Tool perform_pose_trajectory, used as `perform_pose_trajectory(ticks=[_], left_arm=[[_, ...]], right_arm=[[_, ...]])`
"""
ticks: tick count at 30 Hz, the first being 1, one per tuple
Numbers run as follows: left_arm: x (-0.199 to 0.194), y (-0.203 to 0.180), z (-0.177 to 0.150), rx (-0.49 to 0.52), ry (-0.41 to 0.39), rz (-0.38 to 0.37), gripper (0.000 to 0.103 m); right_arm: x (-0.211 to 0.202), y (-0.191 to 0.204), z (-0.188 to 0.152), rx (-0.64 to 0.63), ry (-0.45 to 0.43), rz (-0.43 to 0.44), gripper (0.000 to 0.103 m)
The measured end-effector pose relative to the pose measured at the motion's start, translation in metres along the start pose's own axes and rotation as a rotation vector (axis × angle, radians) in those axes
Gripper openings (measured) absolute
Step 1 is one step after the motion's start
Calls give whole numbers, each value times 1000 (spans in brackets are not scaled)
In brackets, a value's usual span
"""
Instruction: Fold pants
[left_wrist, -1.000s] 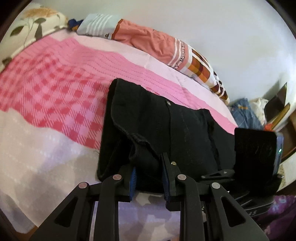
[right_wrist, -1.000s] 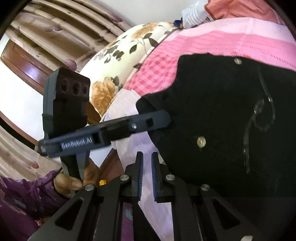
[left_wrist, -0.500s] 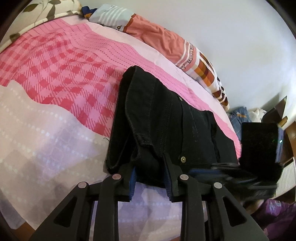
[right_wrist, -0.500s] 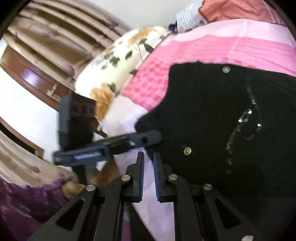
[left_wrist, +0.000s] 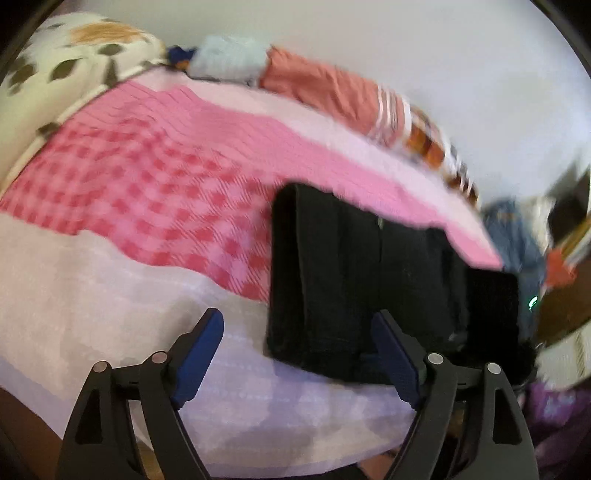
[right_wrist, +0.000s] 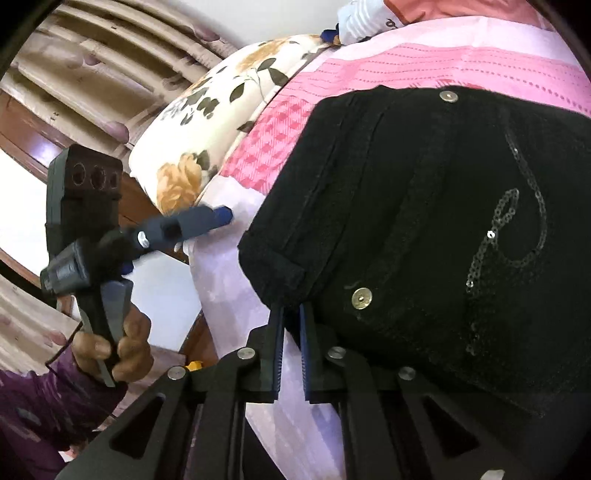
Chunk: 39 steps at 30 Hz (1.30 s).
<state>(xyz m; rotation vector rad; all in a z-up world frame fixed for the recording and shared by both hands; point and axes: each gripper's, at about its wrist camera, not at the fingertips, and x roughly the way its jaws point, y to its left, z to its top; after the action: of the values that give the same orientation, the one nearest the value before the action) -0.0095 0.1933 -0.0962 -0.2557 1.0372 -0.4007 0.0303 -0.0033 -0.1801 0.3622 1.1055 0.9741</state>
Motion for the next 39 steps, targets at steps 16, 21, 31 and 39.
perform_pose_trajectory(ticks=[16, 21, 31, 39], left_arm=[[53, -26, 26, 232, 174, -183, 62], [67, -25, 37, 264, 188, -203, 52], [81, -21, 55, 239, 197, -177, 54], [76, -73, 25, 524, 151, 32, 41]], right_arm=[[-44, -4, -8, 92, -72, 73, 31], [-68, -8, -22, 149, -109, 88, 39], [-103, -15, -40, 211, -187, 123, 53], [-109, -22, -39, 239, -205, 121, 54]])
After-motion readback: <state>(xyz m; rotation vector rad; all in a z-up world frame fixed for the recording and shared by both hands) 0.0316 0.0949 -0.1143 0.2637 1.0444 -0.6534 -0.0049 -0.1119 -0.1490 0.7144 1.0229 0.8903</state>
